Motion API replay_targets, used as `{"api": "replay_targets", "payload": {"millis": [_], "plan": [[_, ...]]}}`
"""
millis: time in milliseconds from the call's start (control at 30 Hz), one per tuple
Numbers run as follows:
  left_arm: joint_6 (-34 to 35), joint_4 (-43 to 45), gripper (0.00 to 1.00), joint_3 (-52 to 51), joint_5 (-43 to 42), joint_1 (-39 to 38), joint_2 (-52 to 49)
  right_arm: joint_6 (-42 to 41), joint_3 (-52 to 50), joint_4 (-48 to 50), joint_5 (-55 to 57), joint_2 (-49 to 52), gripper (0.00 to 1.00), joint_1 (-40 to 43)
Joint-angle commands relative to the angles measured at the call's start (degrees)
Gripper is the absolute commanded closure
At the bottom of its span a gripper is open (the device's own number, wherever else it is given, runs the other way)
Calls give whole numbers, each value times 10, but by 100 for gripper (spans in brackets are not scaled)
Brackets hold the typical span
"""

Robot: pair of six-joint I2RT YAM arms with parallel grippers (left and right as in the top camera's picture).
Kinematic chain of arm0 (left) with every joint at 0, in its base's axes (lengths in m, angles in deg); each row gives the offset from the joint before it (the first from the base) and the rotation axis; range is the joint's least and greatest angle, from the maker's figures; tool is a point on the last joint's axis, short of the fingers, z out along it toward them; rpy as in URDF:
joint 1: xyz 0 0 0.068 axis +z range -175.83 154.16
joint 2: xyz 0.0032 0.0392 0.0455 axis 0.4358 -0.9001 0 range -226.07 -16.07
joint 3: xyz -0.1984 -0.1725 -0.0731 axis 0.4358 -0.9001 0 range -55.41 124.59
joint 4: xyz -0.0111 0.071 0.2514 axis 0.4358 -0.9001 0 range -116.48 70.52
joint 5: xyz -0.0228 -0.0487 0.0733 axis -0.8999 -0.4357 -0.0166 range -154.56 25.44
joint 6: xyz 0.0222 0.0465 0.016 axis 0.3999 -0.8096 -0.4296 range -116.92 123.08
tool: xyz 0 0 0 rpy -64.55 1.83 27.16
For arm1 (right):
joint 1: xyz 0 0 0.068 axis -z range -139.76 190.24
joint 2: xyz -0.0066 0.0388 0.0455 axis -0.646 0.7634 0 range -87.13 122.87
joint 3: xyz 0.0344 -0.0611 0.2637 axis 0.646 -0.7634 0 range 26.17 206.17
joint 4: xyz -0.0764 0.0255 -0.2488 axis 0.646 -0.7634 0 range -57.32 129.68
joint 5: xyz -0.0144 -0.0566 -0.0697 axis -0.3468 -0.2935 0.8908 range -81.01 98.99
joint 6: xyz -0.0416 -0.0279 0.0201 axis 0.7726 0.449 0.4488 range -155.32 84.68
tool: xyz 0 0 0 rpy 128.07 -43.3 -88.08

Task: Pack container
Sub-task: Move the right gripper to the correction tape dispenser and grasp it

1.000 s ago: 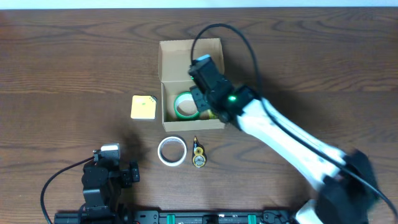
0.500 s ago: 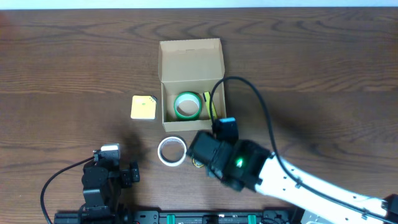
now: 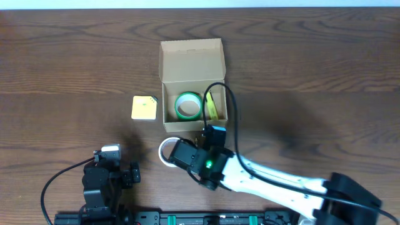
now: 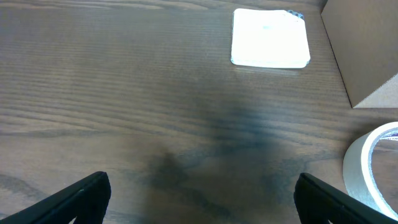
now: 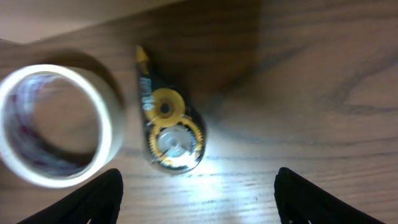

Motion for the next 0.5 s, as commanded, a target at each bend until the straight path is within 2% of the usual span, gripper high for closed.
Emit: {"api": "replay_targets", "payload": {"millis": [0,467], "plan": [[-3,-7,5,-10,2,-3,3,-33,-2,3,2,25,21,9],[-3,-7,5,-10,2,-3,3,-30,-2,64,-28,81,19,34]]}}
